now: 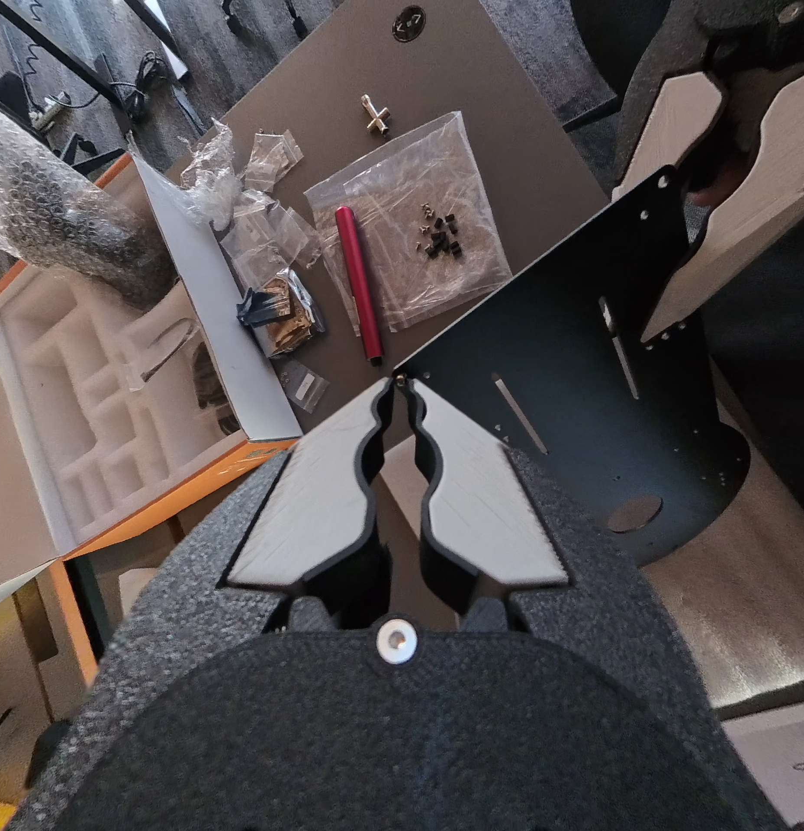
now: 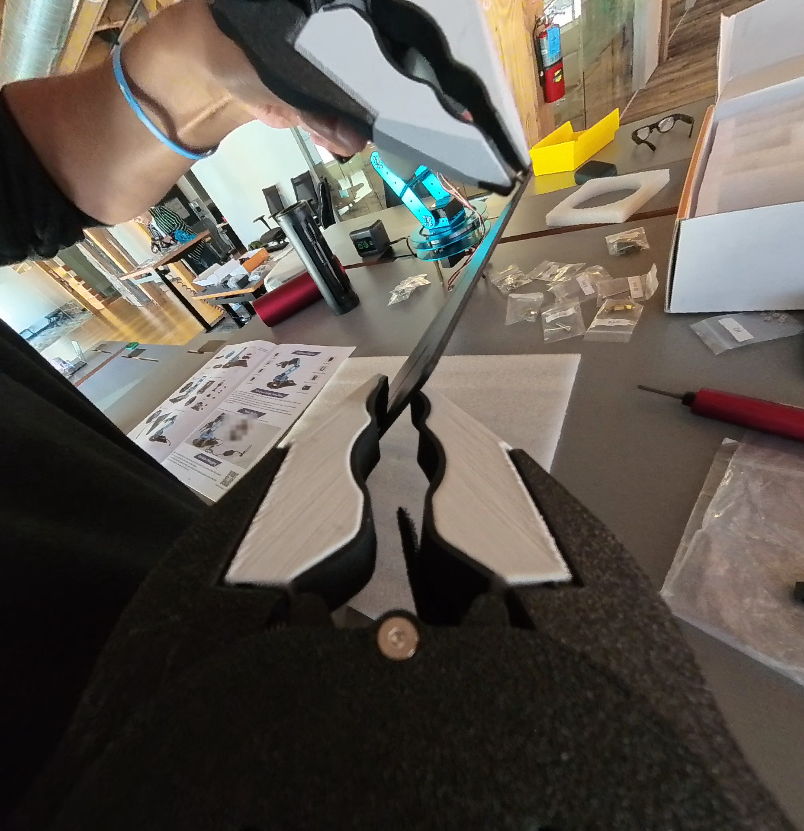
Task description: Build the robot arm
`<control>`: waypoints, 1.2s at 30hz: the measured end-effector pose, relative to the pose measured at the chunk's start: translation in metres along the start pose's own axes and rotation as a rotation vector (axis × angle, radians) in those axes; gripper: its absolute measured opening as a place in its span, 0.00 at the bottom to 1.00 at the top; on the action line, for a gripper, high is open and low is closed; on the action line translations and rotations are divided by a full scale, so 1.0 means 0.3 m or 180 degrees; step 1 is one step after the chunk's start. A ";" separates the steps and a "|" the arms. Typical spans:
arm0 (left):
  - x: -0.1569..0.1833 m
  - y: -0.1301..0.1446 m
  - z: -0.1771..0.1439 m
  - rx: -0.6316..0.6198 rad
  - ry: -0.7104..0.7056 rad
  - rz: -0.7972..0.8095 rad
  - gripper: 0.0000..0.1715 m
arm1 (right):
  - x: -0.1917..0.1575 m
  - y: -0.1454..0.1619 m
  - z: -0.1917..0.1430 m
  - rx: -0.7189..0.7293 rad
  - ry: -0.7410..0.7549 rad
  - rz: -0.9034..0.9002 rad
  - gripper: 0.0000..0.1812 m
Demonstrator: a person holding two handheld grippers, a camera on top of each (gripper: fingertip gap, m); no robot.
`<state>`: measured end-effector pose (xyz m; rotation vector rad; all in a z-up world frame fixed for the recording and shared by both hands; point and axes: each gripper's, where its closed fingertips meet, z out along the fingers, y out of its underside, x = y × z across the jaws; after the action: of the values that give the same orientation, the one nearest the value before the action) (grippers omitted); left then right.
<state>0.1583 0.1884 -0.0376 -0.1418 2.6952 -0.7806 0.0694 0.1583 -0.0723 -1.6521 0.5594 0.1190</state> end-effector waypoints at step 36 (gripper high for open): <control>0.062 0.093 -0.239 0.2051 -0.0911 -0.2641 0.21 | -0.119 -0.064 0.052 -0.0176 0.0224 -0.0383 0.04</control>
<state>0.1163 0.2445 -0.0010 -1.1395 1.9335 -1.6495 0.0500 0.1846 -0.0435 -1.7448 0.5122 -0.0122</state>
